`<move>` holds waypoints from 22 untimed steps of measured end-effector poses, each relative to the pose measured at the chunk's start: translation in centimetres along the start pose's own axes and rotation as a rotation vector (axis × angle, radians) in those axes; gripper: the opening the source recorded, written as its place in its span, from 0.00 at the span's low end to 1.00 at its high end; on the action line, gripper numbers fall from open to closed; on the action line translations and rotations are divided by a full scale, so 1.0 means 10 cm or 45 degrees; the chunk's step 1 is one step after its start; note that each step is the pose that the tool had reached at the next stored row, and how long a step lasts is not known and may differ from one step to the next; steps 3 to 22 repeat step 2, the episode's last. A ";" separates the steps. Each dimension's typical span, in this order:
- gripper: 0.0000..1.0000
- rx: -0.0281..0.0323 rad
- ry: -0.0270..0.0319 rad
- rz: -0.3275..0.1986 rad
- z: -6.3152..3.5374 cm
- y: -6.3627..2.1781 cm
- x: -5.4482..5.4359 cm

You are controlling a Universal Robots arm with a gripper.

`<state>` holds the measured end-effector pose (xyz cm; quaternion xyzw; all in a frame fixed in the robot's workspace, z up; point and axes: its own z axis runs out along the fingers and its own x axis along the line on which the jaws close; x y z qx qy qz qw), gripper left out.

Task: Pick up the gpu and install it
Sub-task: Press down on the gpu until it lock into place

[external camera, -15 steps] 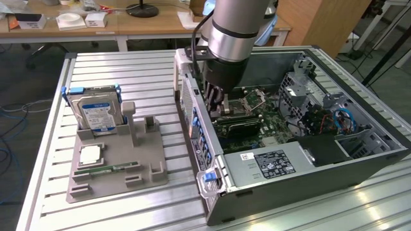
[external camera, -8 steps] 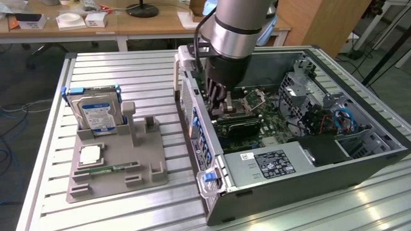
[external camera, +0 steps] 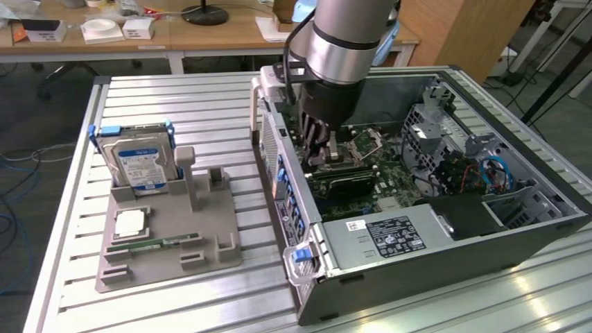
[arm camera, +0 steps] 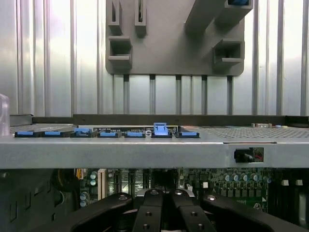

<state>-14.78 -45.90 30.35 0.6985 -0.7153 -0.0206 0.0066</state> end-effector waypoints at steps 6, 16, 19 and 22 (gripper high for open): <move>0.11 0.0000 0.0000 0.000 0.000 -0.001 0.00; 0.11 0.0000 0.0000 0.000 0.000 -0.001 0.00; 0.11 0.0000 0.0000 0.000 0.000 -0.001 0.00; 0.11 0.0000 0.0000 0.000 0.000 -0.001 0.00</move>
